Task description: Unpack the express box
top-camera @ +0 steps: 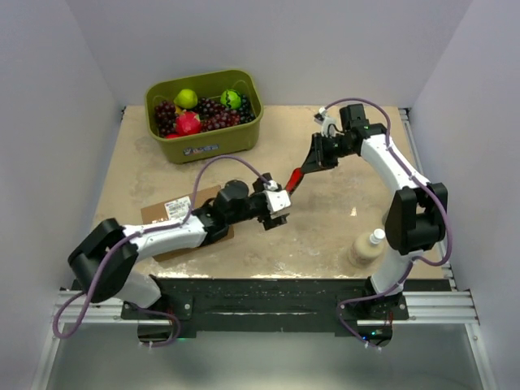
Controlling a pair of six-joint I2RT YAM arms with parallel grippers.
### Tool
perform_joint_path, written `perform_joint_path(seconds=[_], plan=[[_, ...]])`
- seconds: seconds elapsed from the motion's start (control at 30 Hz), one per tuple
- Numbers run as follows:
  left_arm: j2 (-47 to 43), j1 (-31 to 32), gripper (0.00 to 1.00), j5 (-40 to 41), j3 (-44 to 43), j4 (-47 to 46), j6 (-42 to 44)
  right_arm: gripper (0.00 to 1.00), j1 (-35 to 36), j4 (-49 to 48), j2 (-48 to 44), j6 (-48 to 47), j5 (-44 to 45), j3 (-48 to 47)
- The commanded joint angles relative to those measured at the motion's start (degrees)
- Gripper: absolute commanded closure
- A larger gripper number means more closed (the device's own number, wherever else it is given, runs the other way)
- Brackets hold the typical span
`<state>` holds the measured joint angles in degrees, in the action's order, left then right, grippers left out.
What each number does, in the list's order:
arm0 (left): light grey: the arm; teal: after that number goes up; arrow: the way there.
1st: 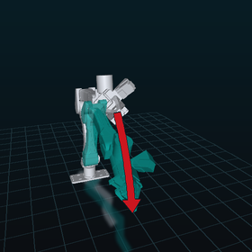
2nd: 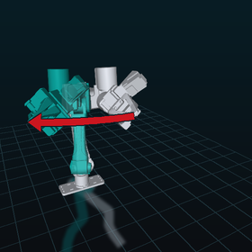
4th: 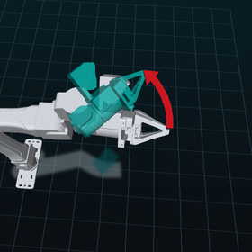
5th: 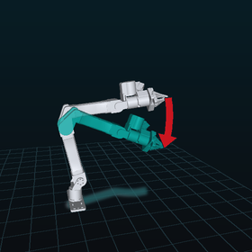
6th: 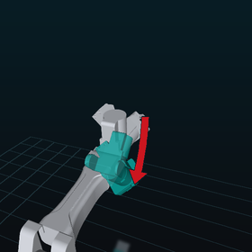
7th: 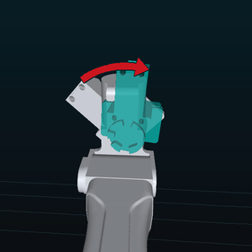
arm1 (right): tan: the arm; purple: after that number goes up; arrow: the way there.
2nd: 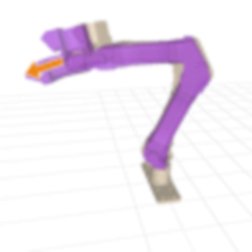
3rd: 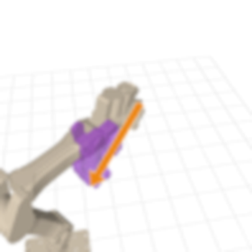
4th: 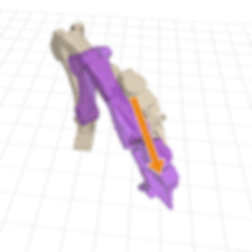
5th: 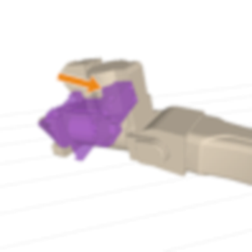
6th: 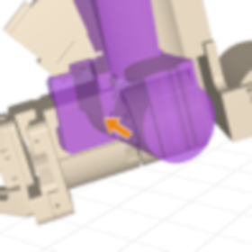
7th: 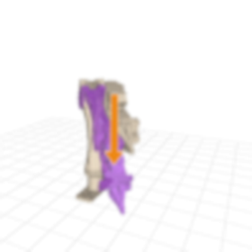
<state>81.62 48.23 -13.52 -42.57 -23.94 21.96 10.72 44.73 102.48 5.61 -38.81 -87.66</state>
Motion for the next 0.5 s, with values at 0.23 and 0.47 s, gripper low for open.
perform_joint_path(seconds=[0.23, 0.47], plan=[[18.1, 3.5, 0.1, 23.9, -14.5, -6.8, 4.1, 1.0, -1.8, -5.8, -3.4, 14.3, -8.1, 2.2], [16.8, 2.5, 0.12, 24.9, -12.8, -6.0, 5.4, 1.0, -5.4, -6.7, -3.2, 15.6, -10.3, 5.1]])
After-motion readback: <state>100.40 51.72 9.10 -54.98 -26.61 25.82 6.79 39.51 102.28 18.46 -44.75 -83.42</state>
